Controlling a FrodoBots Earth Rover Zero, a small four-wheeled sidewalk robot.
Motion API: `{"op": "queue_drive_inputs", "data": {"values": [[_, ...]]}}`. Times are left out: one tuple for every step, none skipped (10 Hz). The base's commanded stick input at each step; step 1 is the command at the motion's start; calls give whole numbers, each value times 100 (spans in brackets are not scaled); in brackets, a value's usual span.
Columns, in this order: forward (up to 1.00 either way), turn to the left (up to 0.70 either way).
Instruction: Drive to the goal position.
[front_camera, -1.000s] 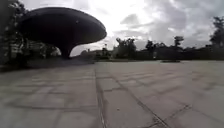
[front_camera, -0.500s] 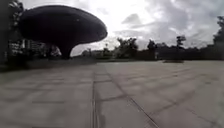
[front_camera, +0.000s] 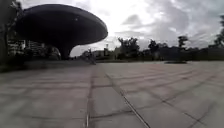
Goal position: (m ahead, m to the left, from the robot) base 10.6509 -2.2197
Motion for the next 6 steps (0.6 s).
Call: {"op": "queue_drive_inputs", "data": {"values": [[85,0],[85,0],[85,0],[85,0],[85,0],[85,0]]}}
